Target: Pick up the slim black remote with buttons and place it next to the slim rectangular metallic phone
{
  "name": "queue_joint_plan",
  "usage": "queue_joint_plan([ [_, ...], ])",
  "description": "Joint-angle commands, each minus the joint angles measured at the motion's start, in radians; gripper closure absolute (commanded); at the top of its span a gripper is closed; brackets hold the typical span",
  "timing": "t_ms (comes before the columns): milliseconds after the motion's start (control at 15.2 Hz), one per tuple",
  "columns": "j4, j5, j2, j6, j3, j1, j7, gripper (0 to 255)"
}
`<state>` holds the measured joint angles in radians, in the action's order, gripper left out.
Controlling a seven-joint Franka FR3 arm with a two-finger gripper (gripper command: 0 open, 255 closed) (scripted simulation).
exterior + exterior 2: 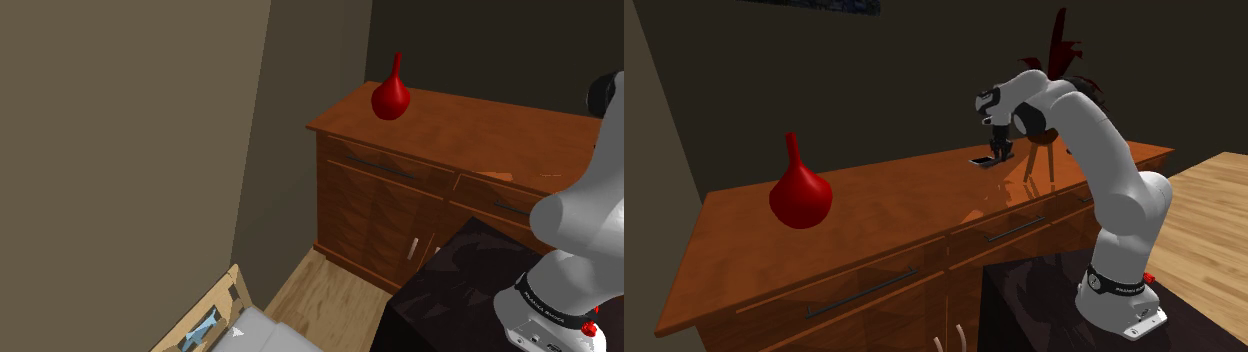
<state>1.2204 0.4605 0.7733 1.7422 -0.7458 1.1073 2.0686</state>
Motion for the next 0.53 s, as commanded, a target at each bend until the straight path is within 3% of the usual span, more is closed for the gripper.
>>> queue_joint_plan([
  [0,0.014,0.005,0.007,0.02,0.003,-0.002,0.003,255],
  [462,0.067,0.023,0.035,0.093,0.016,-0.008,0.015,255],
])
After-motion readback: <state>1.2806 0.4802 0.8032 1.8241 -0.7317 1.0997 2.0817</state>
